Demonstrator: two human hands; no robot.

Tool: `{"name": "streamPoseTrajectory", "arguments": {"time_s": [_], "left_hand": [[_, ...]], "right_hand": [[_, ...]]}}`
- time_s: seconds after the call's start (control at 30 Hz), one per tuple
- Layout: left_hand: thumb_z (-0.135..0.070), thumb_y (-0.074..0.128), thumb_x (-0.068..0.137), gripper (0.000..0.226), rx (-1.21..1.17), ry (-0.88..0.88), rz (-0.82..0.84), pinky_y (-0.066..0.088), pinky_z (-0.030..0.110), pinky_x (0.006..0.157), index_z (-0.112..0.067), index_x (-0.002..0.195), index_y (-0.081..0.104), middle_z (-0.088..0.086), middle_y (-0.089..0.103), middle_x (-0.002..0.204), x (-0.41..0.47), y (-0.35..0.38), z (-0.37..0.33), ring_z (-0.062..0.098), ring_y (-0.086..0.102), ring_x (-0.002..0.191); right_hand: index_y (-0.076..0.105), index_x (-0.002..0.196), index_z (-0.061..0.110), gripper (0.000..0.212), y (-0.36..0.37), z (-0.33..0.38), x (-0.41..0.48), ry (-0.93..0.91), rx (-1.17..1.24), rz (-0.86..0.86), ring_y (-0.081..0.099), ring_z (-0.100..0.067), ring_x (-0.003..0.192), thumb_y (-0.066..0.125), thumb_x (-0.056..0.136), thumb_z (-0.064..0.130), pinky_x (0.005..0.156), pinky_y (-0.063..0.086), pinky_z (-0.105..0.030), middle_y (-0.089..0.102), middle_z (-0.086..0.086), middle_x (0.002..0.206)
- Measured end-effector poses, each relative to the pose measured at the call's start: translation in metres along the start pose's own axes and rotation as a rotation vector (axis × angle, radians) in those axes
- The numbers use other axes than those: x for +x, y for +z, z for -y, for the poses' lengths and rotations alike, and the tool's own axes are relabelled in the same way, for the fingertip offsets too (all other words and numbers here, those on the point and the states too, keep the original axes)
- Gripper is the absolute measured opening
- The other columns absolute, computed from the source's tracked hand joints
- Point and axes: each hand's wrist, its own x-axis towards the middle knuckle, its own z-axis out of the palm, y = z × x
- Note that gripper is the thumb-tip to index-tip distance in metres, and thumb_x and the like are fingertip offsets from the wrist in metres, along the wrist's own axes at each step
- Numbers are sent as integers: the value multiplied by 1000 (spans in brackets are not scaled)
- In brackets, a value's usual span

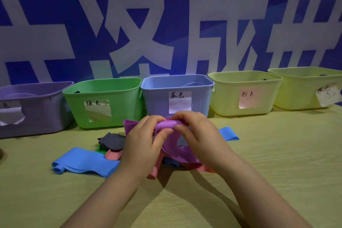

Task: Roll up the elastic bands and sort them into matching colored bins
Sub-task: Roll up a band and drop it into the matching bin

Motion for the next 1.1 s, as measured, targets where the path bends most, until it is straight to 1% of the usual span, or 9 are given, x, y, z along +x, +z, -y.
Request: {"name": "streamPoseTrajectory", "arguments": {"time_s": [0.2,0.3,0.37,0.5,0.6,0.73,0.87,1.03,1.1], "left_hand": [[-40,49,83,27,-64,-84,19,34,6,59,-16,81,62,-14,52,64,2,-4,1,-12,49,70],[-50,57,82,25,-169,-127,38,39,10,62,-26,91,59,-13,58,74,1,-5,-3,-6,54,74],[-39,69,76,26,-190,-136,44,41,9,66,-36,97,53,-18,60,83,1,-7,-6,-6,55,81],[-24,69,79,21,-109,-93,57,38,7,62,-35,89,54,-19,59,77,1,-7,-4,-5,56,73],[-25,65,83,10,-89,-93,59,40,10,63,-29,88,56,-16,58,76,2,-6,-1,-5,54,76],[-37,60,84,12,-232,-170,83,53,35,69,-27,89,61,-14,57,84,2,-4,0,2,55,79],[-36,69,79,25,-261,-170,61,43,16,68,-42,96,52,-15,61,86,1,-6,-6,0,56,80],[-33,60,77,23,-149,-66,54,37,6,71,-24,99,62,-13,61,93,2,-5,-3,-5,52,88],[-35,58,80,24,-160,-84,68,36,5,71,-22,100,62,-13,62,94,2,-4,-2,-6,52,89]], "right_hand": [[56,112,27,28,1,-1,-2,18,80,-40,46,-5,93,63,86,21,78,33,-8,50,24,93],[58,105,24,18,0,0,-1,36,61,-31,45,-8,90,61,87,21,74,33,-11,51,19,87],[58,107,21,18,0,-1,0,54,54,-24,43,-8,91,57,89,26,72,32,-13,50,16,86],[59,98,20,33,3,-6,1,48,62,-19,45,-10,94,45,83,46,77,32,-21,49,12,90],[57,107,28,30,3,-6,-1,66,215,-33,50,-4,97,55,81,43,84,39,-18,54,15,100],[53,96,41,26,3,-6,0,3,245,-79,54,3,94,62,75,31,85,41,-13,58,23,97],[51,91,39,15,2,-7,2,47,238,-71,54,-3,85,57,78,37,78,42,-17,58,23,87],[52,80,41,8,2,-6,0,59,235,-55,54,-3,76,48,77,48,69,43,-25,61,15,76],[53,79,42,7,2,-7,0,61,253,-75,54,0,77,54,78,49,67,43,-20,62,14,78]]}}
